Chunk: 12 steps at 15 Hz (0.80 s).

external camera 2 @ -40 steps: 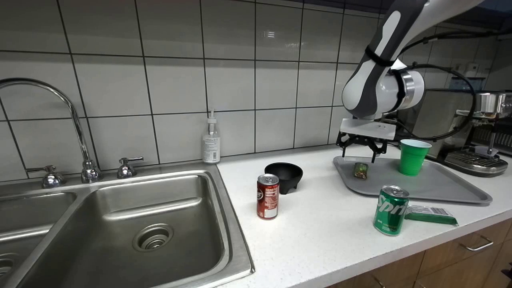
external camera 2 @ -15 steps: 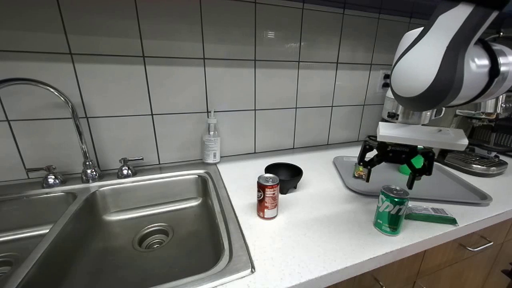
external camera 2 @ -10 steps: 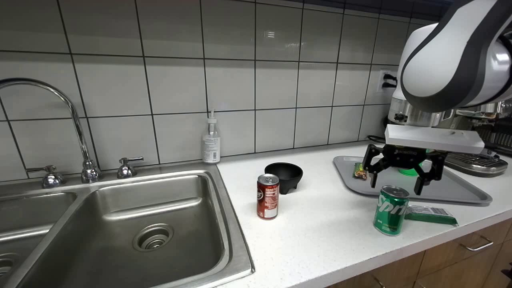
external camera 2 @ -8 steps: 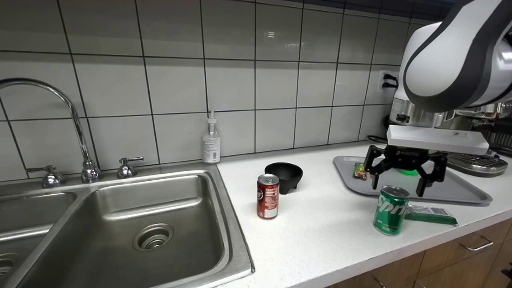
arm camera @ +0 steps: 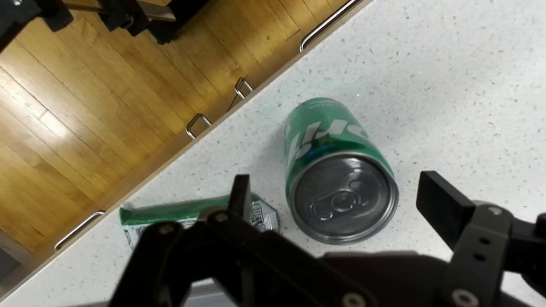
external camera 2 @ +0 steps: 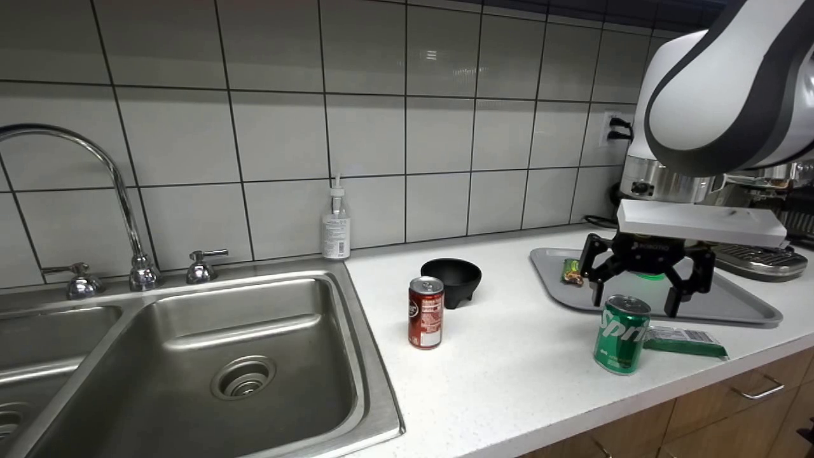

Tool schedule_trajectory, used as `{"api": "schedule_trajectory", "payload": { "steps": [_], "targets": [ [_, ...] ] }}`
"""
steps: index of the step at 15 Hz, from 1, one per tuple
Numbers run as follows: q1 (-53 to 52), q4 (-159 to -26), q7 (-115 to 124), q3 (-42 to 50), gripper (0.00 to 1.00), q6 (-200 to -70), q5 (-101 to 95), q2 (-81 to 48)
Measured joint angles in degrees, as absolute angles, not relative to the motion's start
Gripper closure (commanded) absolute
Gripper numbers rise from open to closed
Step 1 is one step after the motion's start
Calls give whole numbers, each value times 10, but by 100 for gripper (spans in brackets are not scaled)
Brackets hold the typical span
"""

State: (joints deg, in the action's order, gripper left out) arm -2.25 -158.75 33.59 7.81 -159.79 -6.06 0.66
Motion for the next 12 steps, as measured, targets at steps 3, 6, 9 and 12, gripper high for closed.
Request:
{"api": "schedule_trajectory", "payload": {
  "steps": [3, 6, 9, 12],
  "targets": [
    [-21, -1588, 336, 72, 0, -1594, -60, 7],
    [-20, -1588, 336, 69, 25, -1592, -60, 7],
    [-19, -1588, 336, 66, 40, -1590, -59, 7],
    [-18, -1588, 336, 66, 62, -1590, -59, 7]
  ]
}}
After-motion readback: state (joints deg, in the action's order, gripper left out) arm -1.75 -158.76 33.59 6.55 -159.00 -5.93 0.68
